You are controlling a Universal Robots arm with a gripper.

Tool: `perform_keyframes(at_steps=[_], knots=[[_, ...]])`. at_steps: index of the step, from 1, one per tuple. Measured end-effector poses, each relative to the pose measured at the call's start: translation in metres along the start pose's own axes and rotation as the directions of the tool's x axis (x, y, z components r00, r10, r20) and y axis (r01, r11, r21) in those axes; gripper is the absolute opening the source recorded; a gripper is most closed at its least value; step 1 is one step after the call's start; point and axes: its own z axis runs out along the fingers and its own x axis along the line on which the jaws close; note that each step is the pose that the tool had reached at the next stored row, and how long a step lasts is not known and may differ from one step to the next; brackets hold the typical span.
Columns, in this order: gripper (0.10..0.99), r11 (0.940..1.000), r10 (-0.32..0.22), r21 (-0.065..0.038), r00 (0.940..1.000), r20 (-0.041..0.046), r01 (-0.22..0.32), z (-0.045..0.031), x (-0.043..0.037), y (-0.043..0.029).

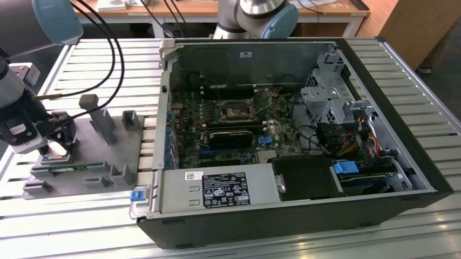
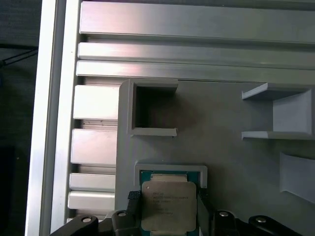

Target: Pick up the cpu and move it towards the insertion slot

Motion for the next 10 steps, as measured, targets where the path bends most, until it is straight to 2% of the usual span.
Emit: perform_keyframes(at_steps=[10], knots=[[0.541, 1.0000, 0.000, -0.001, 1.0000, 0.0002, 0.000, -0.0018, 0.0000, 0.0001]])
